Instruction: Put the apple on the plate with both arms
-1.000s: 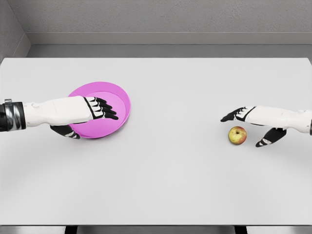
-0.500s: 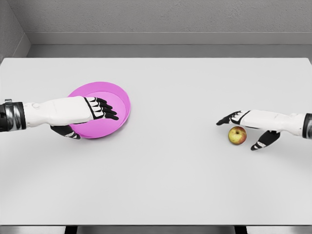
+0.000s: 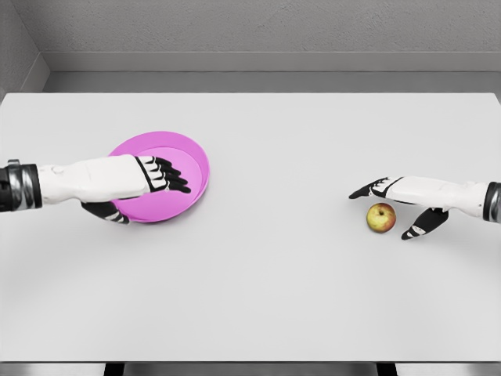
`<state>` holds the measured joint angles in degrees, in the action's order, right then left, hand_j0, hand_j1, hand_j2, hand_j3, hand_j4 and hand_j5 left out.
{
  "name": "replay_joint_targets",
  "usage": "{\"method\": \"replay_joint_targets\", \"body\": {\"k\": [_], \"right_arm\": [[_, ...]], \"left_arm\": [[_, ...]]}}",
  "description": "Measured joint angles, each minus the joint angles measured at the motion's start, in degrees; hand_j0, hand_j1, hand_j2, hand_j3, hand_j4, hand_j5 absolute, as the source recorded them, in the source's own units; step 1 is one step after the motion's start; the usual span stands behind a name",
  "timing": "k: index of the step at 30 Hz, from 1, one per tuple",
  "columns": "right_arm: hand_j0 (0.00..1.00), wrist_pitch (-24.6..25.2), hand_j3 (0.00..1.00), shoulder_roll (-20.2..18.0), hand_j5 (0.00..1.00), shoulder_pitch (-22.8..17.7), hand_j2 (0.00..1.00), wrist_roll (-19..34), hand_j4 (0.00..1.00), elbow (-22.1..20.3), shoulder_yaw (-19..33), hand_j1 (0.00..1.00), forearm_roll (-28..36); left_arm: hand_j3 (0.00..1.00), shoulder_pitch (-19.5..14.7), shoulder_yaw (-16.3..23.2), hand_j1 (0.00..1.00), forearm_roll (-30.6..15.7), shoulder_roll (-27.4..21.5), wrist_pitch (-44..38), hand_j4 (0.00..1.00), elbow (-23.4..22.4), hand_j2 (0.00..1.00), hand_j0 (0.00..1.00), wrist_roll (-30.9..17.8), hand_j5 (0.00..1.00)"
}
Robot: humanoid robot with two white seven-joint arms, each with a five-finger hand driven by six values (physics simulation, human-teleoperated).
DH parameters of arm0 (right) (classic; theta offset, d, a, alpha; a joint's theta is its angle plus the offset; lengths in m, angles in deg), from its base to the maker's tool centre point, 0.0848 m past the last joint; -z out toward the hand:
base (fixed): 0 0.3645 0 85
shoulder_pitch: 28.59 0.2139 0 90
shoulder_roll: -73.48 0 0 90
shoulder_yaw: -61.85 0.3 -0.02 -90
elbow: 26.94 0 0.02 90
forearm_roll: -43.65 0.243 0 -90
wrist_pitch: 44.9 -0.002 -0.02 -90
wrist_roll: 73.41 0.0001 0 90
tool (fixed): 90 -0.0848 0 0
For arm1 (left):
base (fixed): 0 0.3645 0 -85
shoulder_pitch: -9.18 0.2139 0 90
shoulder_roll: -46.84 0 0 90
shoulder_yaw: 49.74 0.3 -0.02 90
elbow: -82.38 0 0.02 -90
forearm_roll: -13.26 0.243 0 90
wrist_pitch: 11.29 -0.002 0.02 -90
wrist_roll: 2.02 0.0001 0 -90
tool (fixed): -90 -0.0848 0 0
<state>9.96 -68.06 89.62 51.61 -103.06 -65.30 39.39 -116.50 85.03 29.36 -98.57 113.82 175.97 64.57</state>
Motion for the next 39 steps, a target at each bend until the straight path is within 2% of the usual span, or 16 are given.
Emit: {"method": "replay_joint_targets", "body": {"k": [10,19,21,22,23,26,28,34,39], "right_arm": [[0.8,0.0,0.8,0.3,0.8,0.0,0.8,0.0,0.8,0.1,-0.1,0.8,0.1],[0.73,0.0,0.73,1.0,0.73,0.1,0.73,0.0,0.73,0.2,-0.8,0.73,0.1],[0.65,0.0,0.65,1.0,0.65,0.1,0.65,0.0,0.65,0.2,-0.9,0.65,0.1],[0.57,0.0,0.57,1.0,0.57,0.1,0.57,0.0,0.57,0.2,-0.9,0.57,0.1],[0.55,0.0,0.55,1.0,0.55,0.1,0.55,0.0,0.55,0.2,-0.9,0.55,0.1],[0.54,0.0,0.54,1.1,0.54,0.1,0.54,0.0,0.54,0.2,-1.0,0.54,0.1],[0.48,0.0,0.48,1.1,0.48,0.1,0.48,0.0,0.48,0.2,-1.0,0.48,0.1],[0.41,0.0,0.41,1.4,0.41,0.6,0.41,0.0,0.41,0.2,-1.0,0.41,0.1],[0.38,0.0,0.38,1.6,0.38,1.4,0.38,0.0,0.38,0.1,-1.0,0.38,0.0]], "left_arm": [[1.0,0.0,0.0,1.0,0.0,0.0,0.0,1.0,0.2,1.0,1.0,0.0,1.0],[1.0,0.1,0.1,1.0,0.0,0.0,0.0,1.0,0.2,1.0,1.0,0.0,1.0],[1.0,0.1,0.1,1.0,0.0,0.0,0.0,1.0,0.2,1.0,1.0,0.0,1.0],[1.0,0.1,0.1,1.0,0.0,0.0,0.0,1.0,0.2,1.0,1.0,0.0,1.0],[1.0,0.1,0.1,1.0,0.0,0.0,0.0,1.0,0.2,1.0,1.0,0.0,1.0],[1.0,0.1,0.1,1.0,0.0,0.0,0.0,1.0,0.2,1.0,1.0,0.0,1.0],[1.0,0.1,0.1,1.0,0.0,0.0,0.0,1.0,0.2,1.0,1.0,0.0,1.0],[1.0,0.1,0.1,1.0,0.0,0.0,0.0,1.0,0.2,1.0,1.0,0.0,1.0],[1.0,0.1,0.1,1.0,0.0,0.0,0.0,1.0,0.2,1.0,1.0,0.0,1.0]]}}
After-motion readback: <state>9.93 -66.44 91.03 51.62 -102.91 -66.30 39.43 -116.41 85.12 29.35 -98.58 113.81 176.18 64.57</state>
